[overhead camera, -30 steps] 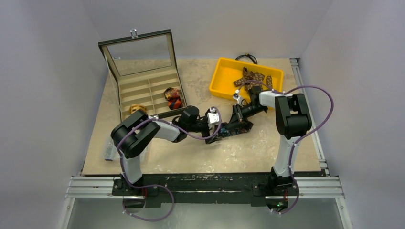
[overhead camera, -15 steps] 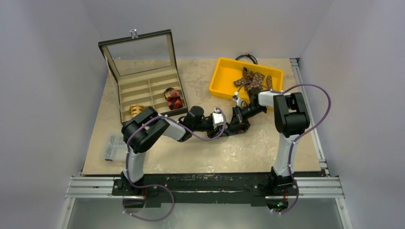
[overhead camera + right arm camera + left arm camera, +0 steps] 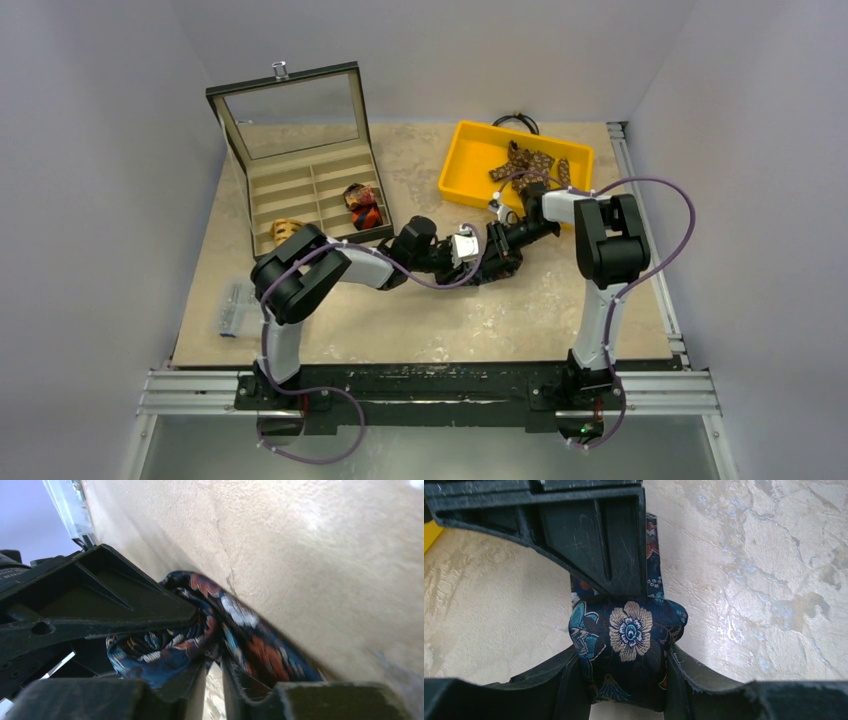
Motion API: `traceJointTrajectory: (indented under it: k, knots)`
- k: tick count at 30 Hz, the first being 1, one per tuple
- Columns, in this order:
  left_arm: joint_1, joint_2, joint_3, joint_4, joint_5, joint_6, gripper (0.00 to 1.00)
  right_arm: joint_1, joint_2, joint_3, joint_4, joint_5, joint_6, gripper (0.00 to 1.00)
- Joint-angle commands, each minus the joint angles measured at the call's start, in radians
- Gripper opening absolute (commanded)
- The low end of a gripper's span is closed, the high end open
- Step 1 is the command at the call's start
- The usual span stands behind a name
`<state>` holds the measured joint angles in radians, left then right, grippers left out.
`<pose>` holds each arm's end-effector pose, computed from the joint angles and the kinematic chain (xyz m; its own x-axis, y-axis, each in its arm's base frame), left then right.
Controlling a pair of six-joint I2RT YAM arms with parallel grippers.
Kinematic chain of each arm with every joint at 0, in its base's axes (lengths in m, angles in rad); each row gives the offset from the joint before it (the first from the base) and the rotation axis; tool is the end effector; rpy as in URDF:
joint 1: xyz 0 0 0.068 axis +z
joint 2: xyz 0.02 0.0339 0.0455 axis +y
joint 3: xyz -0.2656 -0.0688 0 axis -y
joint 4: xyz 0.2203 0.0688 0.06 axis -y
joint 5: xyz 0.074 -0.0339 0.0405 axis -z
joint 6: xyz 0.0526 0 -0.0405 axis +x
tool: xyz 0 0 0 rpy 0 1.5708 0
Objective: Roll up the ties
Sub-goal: Roll the tie at the center of the board.
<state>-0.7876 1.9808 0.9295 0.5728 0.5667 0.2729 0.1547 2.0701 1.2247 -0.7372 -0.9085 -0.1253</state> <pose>0.2568 -0.2980 0.1411 -0.0611 0.3836 -0.9215 0.9871 0.1601 0.0012 0.3266 0.0929 0.1153 -0.9696 -0.2290 -0.0868 -0.2084 0.5850 0.7838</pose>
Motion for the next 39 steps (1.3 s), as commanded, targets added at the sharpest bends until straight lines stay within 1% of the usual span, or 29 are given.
traceJointTrajectory:
  k: [1,2,5,7,8,11,12,21,24,28,29,33,34,35,36,37,39]
  knots:
    - [-0.015,-0.058,0.0,-0.265,-0.087,0.038,0.14,-0.06,-0.074,0.015,-0.013,0.09,-0.051,0.29]
    - [-0.015,-0.065,-0.007,-0.295,-0.095,0.038,0.13,-0.077,-0.09,0.018,-0.03,0.091,-0.062,0.32]
    - [-0.015,-0.078,-0.012,-0.359,-0.108,0.035,0.12,-0.114,-0.127,0.039,-0.088,0.088,-0.107,0.34]
    - [-0.016,-0.078,0.001,-0.409,-0.111,0.028,0.11,-0.126,-0.146,0.055,-0.111,0.055,-0.116,0.35]
    - [-0.016,-0.076,0.009,-0.424,-0.115,0.019,0.1,-0.127,-0.158,0.061,-0.12,0.042,-0.116,0.38]
    - [-0.023,-0.066,0.037,-0.469,-0.141,0.004,0.1,-0.12,-0.191,0.046,-0.095,-0.027,-0.063,0.52]
    - [-0.028,-0.064,0.043,-0.478,-0.153,0.002,0.1,-0.115,-0.196,0.038,-0.086,-0.044,-0.045,0.54]
    - [-0.059,-0.031,0.13,-0.566,-0.249,-0.048,0.12,-0.022,-0.189,-0.016,-0.003,-0.098,0.034,0.56]
    - [-0.063,-0.023,0.145,-0.57,-0.254,-0.051,0.12,0.002,-0.176,-0.012,0.021,-0.102,0.046,0.56]
    - [-0.065,-0.012,0.162,-0.618,-0.257,-0.055,0.12,0.025,-0.135,0.004,0.034,-0.109,0.054,0.55]
    - [-0.065,-0.01,0.167,-0.621,-0.257,-0.057,0.12,0.03,-0.122,0.006,0.033,-0.107,0.05,0.54]
    - [-0.063,-0.003,0.186,-0.637,-0.258,-0.069,0.13,0.031,-0.08,0.012,0.004,-0.1,0.0,0.44]
    - [-0.063,-0.003,0.189,-0.64,-0.252,-0.072,0.13,0.032,-0.073,0.013,0.003,-0.09,-0.009,0.37]
    - [-0.062,-0.002,0.19,-0.639,-0.243,-0.073,0.15,0.032,-0.068,0.017,0.001,-0.08,-0.02,0.26]
    - [-0.06,-0.004,0.19,-0.637,-0.221,-0.073,0.18,0.032,-0.061,0.022,0.002,-0.068,-0.031,0.1]
    - [-0.059,-0.008,0.184,-0.627,-0.199,-0.072,0.23,0.031,-0.055,0.029,0.001,-0.051,-0.039,0.0]
    - [-0.053,-0.024,0.16,-0.571,-0.164,-0.07,0.34,0.031,-0.04,0.044,-0.003,-0.025,-0.067,0.0]
